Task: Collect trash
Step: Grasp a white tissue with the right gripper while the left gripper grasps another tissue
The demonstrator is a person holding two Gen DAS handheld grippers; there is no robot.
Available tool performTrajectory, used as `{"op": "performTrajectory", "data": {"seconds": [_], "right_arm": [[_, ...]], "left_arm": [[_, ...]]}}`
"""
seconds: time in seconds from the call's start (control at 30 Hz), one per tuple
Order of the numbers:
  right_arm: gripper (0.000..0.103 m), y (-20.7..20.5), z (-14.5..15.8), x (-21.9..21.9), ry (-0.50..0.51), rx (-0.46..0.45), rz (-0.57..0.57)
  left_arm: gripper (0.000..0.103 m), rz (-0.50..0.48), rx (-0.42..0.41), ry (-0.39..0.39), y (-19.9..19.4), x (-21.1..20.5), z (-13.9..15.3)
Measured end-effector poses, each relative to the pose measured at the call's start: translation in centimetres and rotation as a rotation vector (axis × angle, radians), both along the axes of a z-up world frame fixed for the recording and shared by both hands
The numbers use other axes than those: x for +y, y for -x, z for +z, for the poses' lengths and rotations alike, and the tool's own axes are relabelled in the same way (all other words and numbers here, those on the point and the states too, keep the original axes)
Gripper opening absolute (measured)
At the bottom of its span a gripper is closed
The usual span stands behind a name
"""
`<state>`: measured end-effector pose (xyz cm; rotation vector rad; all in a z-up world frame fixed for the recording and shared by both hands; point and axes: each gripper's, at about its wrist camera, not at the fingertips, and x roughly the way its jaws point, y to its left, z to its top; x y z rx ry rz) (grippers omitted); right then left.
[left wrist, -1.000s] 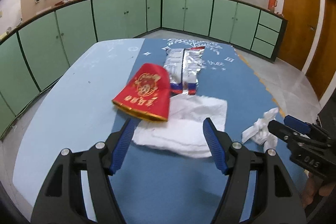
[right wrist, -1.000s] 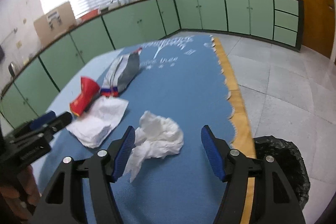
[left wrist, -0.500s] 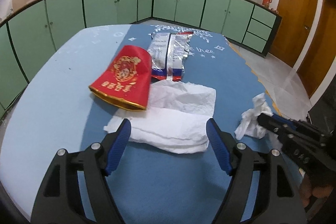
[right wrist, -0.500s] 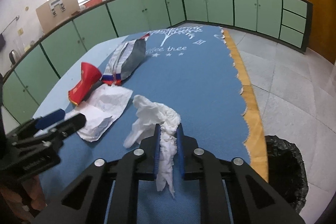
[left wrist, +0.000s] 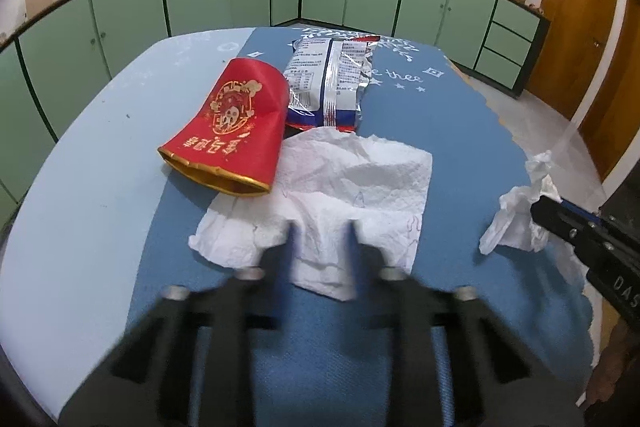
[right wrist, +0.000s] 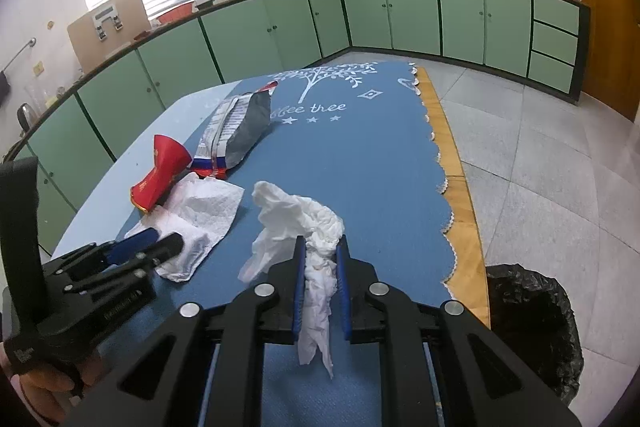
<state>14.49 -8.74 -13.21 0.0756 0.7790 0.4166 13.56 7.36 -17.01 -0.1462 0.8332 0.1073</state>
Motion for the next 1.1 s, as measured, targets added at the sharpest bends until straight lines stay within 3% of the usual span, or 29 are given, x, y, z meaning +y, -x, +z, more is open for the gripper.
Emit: {"op": "performTrajectory", "data": {"seconds": [0.13,0.43,0.63,0.67,0.7,0.73,0.77,1.1], "right_arm": [[0.014,0.1,0.2,0.0,0.000,-0.007,0.000],[0.014,0.5,0.8,-0.1,0.000,-0.024,-0.003],[0.014,0.5,0.8,-0.3,0.000,-0.023,-0.006],[0.014,0.4,0.8,-0.3,0.000,-0.023,-0.005],[0.014,0.4,0.8,-0.3,0.001,-0.022,-0.005],[0.014,0.4,0.8,-0.3,0.002,-0.021,-0.004],[0.014,0.4,0.7,-0.3,0.002,-0.019,-0.005],[0.014,0.1,0.6,-0.6,0.003,-0.014,-0.013]], "left_arm": [[0.002,0.000,-0.015,0.011,0.3,0.0,0.4],[0.001,-0.061,-0.106,0.086,1.7,-0.9,3.3],[0.008,-0.098,-0.045,0.092,1.5,-1.3,2.1],[0.011,-0.093,-0.035,0.094,1.5,-1.2,1.9],[0.026,-0.089,-0.031,0.094,1.4,-1.1,1.8],[0.049,-0.080,-0.026,0.090,1.3,-1.0,1.7],[0.058,-0.073,-0.028,0.087,1.3,-0.8,1.6],[0.084,-0.041,0.043,0.006,-1.0,-0.9,-0.4]]}}
